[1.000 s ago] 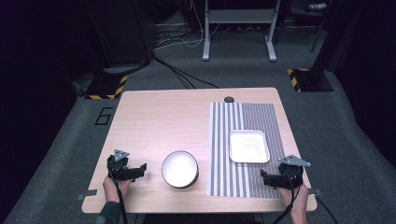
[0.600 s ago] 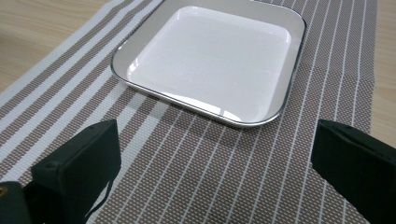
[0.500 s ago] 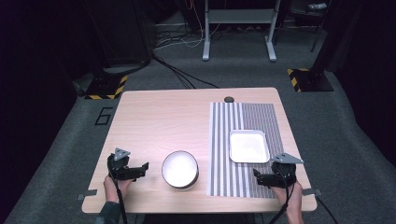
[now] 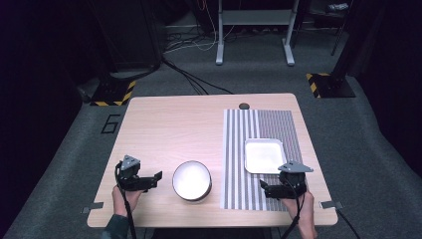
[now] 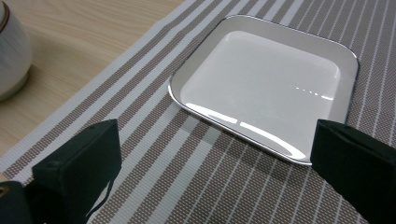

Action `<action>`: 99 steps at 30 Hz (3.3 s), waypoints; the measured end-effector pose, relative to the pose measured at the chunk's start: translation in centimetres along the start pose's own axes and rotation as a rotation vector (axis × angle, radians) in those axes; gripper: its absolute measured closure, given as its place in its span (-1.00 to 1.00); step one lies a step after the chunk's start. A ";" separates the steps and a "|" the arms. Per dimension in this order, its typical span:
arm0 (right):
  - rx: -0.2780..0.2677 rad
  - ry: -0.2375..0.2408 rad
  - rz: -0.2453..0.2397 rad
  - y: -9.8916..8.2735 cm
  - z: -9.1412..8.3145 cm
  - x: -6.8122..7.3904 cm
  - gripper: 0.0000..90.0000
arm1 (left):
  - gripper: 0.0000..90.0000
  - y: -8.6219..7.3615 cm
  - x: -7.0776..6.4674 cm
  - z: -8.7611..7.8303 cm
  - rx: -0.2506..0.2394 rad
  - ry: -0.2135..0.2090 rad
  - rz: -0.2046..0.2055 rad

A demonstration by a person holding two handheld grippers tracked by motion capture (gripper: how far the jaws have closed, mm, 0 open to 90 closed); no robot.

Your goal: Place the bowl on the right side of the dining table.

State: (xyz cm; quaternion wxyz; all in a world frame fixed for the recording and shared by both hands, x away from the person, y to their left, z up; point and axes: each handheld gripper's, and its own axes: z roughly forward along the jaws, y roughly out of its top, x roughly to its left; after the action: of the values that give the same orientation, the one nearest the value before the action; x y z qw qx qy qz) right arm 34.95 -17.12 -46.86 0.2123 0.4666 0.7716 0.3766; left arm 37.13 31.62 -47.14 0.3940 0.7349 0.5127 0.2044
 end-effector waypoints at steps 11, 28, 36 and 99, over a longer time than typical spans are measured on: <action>-0.015 0.032 -0.046 1.8 -0.3 1.7 -0.95 | -0.94 1.3 -1.4 -0.7 -0.023 -0.028 0.035; -0.042 0.098 -0.101 4.4 -0.3 4.0 -0.93 | -0.92 2.2 -2.6 -1.0 -0.037 -0.084 0.038; -0.039 0.133 -0.150 5.7 0.6 6.1 -0.92 | -0.92 2.5 -3.1 -1.1 -0.051 -0.104 0.044; 0.077 0.383 -0.231 7.7 8.4 14.8 -0.28 | -0.71 0.4 -7.7 2.2 0.051 -0.243 0.138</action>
State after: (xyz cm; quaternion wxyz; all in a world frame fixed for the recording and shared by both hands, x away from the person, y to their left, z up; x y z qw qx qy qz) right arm 37.97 1.25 -45.73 0.0856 0.3029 0.8599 0.4018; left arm 35.87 23.69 -47.36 0.4195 0.7975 0.4145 0.1275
